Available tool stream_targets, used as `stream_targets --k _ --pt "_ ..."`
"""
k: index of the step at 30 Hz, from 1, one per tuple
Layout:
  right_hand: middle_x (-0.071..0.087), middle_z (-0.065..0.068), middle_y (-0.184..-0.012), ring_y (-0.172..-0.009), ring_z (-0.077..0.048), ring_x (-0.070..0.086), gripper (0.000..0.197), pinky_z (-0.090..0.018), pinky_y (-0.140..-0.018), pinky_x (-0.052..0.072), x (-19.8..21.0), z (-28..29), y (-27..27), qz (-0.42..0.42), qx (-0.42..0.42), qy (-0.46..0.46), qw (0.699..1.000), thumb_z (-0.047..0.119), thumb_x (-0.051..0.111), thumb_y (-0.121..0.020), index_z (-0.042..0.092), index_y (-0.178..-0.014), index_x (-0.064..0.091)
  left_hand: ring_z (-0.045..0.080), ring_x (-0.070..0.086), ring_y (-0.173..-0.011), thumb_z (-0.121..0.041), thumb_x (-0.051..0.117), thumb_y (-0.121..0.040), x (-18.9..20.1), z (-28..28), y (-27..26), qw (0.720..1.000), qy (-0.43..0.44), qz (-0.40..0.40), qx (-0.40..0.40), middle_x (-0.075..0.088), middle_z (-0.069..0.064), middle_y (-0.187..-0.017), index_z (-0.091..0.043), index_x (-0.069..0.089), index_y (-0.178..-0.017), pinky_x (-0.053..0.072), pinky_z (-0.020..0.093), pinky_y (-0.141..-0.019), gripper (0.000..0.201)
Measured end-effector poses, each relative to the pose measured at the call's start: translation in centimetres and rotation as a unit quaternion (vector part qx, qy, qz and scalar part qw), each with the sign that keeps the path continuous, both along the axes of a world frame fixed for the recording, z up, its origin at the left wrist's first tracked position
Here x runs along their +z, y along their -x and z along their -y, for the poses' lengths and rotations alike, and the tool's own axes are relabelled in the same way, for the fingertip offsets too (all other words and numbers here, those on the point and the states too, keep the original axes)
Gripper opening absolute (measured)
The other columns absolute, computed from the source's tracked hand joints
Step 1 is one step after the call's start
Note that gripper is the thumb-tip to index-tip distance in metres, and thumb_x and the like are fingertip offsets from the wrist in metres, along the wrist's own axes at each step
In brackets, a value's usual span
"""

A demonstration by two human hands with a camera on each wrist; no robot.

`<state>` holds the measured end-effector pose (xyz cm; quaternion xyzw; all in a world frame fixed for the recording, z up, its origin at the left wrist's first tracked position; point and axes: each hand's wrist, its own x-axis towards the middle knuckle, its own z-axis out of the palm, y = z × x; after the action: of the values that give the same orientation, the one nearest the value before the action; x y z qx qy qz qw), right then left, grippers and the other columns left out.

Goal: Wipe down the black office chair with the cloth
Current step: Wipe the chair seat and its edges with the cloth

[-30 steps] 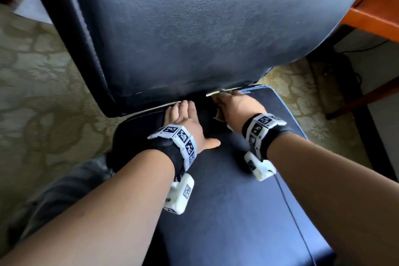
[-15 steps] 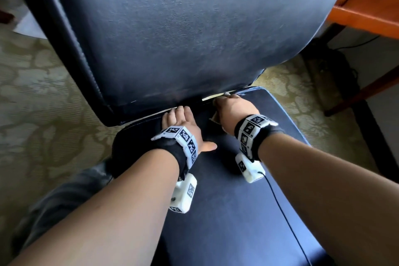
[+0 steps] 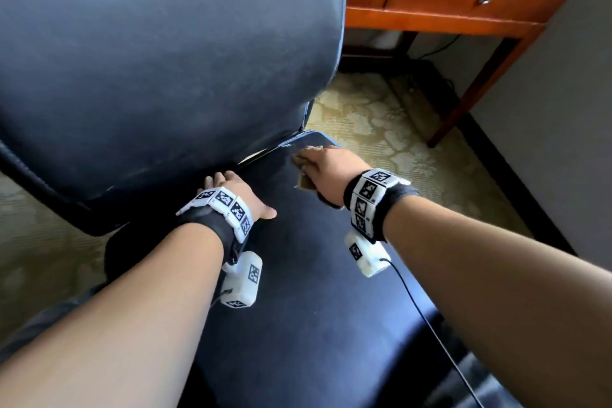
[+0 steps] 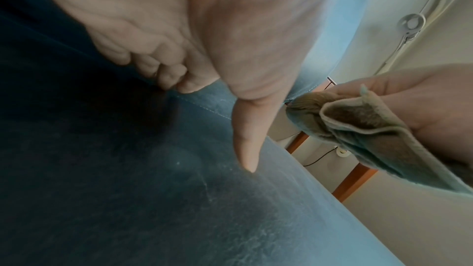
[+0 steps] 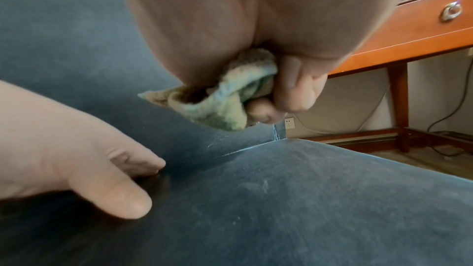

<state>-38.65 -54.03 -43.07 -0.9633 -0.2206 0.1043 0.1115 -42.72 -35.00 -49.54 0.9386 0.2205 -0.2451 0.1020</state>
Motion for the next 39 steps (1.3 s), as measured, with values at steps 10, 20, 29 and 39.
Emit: stream_targets --k 10,20,29,39 --pt "0.061 -0.002 -0.134 -0.127 -0.023 0.052 0.037 -0.025 -0.097 0.035 -2.3 -1.0 -2.6 -0.024 -0.017 -0.007 1.000 0.028 0.044 -0.108 0.025 -0.143 0.056 0.030 0.024 -0.157 -0.072 0.081 -0.073 -0.4 -1.1 -2.8 0.998 0.032 0.030 -0.043 0.025 0.012 -0.170 -0.005 0.011 -0.164 0.027 0.048 -0.125 0.133" --pt "0.062 -0.002 -0.121 -0.110 -0.025 0.061 0.030 -0.040 -0.092 0.055 -6.2 -9.1 -4.2 -0.029 0.081 0.080 0.993 0.036 0.054 -0.094 0.028 -0.122 0.059 0.023 0.013 -0.162 -0.073 0.079 -0.072 -3.1 -2.0 -1.6 0.990 0.091 0.095 -0.055 0.018 0.005 -0.174 -0.014 0.017 -0.164 0.011 0.047 -0.129 0.126" --pt "0.055 -0.007 -0.132 -0.116 -0.032 0.061 0.042 -0.040 -0.097 0.053 -5.6 -8.5 -5.6 -0.035 0.067 0.122 0.990 0.042 0.061 -0.091 0.029 -0.130 0.059 0.020 0.005 -0.163 -0.073 0.076 -0.077 -3.2 -2.1 -1.6 0.991 0.102 0.074 -0.054 0.008 0.004 -0.176 -0.012 0.005 -0.167 0.005 0.044 -0.131 0.130" --pt "0.059 -0.007 -0.128 -0.113 -0.033 0.064 0.042 -0.039 -0.095 0.054 -6.3 -9.2 -5.5 -0.016 0.070 0.103 0.992 0.049 0.057 -0.091 0.029 -0.128 0.060 0.022 0.011 -0.162 -0.071 0.077 -0.077 -2.9 -2.1 -1.5 0.990 0.099 0.084 -0.055 0.016 0.005 -0.175 -0.011 0.012 -0.166 0.008 0.046 -0.130 0.126"
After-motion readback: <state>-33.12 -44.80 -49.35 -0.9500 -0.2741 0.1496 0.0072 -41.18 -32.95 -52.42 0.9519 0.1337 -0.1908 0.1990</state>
